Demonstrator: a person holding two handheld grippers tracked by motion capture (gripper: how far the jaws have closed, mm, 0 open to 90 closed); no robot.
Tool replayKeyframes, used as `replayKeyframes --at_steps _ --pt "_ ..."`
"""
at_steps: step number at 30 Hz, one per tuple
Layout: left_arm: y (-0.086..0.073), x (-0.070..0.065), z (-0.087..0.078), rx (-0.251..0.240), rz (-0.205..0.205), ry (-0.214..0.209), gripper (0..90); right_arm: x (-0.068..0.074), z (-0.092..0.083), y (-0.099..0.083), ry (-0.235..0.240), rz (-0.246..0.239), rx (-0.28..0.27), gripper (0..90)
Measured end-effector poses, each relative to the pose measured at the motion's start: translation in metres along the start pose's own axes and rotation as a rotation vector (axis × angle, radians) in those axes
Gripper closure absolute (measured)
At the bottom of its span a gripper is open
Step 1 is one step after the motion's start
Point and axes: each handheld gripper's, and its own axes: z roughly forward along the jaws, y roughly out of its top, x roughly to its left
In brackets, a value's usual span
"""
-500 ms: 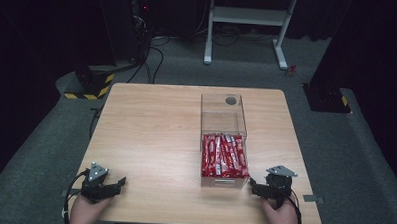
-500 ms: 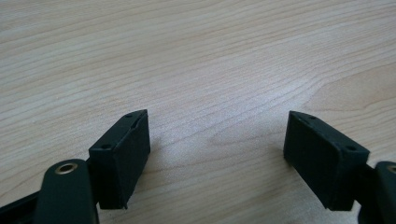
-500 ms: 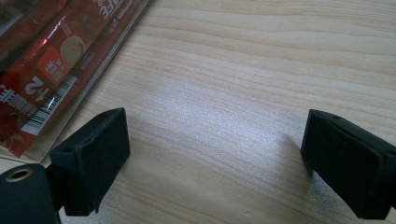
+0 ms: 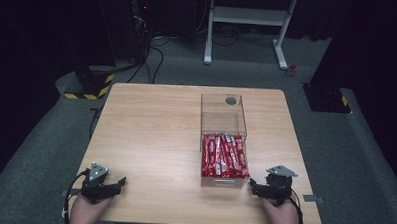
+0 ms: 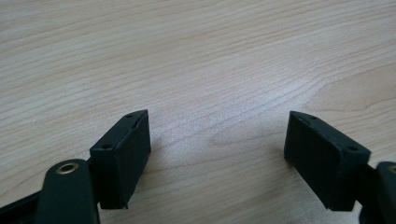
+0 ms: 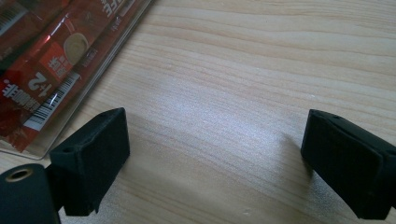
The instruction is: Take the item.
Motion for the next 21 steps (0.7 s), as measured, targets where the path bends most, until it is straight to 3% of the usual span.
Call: replayKeyframes --at_steps 7,9,13,19,21 --pt "0.001 -0.001 -0.001 0.005 -0.003 0.000 25.8 -0.001 0.000 0.000 0.005 -0.007 -0.001 7.8" --pt "0.004 -0.004 -0.002 0.028 -0.011 -0.009 27.3 -0.001 0.000 0.000 0.010 -0.008 0.001 7.7" --pt "0.008 -0.010 -0.001 0.017 -0.019 -0.037 30.5 -0.002 0.001 0.001 0.014 -0.014 0.003 7.7" --pt "0.015 -0.018 0.001 -0.001 0.012 -0.038 31.0 -0.002 0.002 0.002 0.013 -0.015 0.001 7.6" --pt "0.018 -0.024 0.000 -0.017 0.023 -0.058 31.5 -0.001 0.002 0.002 0.013 -0.015 0.001 7.6"
